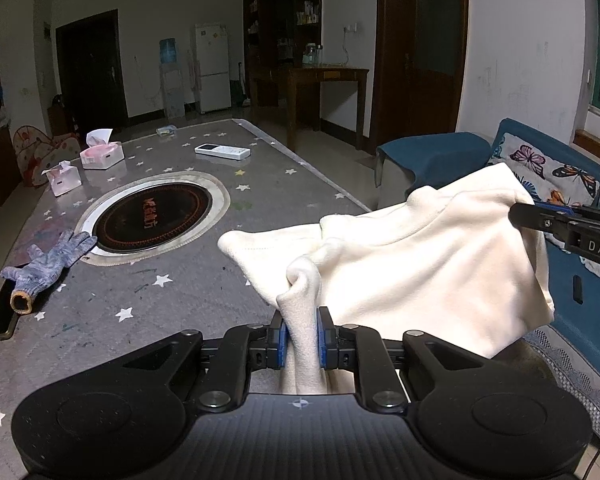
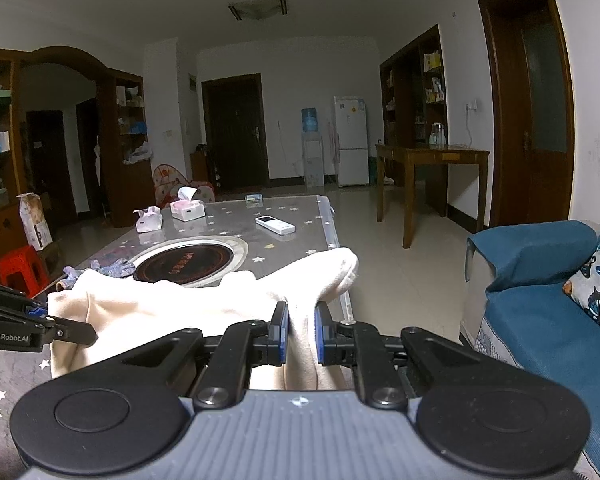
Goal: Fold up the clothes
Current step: 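Lift the gripped sweatshirt edge up with both grippers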
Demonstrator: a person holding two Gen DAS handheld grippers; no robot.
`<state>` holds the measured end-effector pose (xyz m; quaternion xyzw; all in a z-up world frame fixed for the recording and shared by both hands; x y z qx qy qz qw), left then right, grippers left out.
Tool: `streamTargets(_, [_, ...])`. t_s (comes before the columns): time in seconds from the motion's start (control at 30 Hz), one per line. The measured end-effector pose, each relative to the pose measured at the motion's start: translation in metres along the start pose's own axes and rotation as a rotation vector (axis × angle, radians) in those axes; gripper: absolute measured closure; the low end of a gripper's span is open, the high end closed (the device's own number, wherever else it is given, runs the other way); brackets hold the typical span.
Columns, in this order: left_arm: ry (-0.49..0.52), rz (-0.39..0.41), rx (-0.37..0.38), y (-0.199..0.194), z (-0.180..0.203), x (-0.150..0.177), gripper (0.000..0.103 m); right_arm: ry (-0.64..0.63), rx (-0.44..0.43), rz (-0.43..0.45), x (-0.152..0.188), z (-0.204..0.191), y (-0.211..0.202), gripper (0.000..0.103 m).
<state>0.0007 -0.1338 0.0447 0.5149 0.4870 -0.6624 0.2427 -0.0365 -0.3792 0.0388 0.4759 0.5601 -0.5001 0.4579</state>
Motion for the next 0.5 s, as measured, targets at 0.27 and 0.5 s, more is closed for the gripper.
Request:
streamTargets(0.27, [0.005, -0.024, -0.002, 0.012, -0.001, 0.003, 0.087, 0.005, 0.002, -0.025, 0.006, 0.004, 0.011, 0.091])
streamTargets(0.5, [0.009, -0.046, -0.005, 0.024, -0.004, 0.005, 0.087, 0.007, 0.0, -0.047, 0.012, 0.007, 0.023, 0.091])
Point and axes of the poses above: each gripper's, at about its wrist camera, not at the fingertips, and y roughly the way its jaws point, z to its right, x to its underside, the point moved 1 cm from there along y, roughly the way its jaws point, and after that the axes turned 15 degrees about z, right-handed, at the moved point
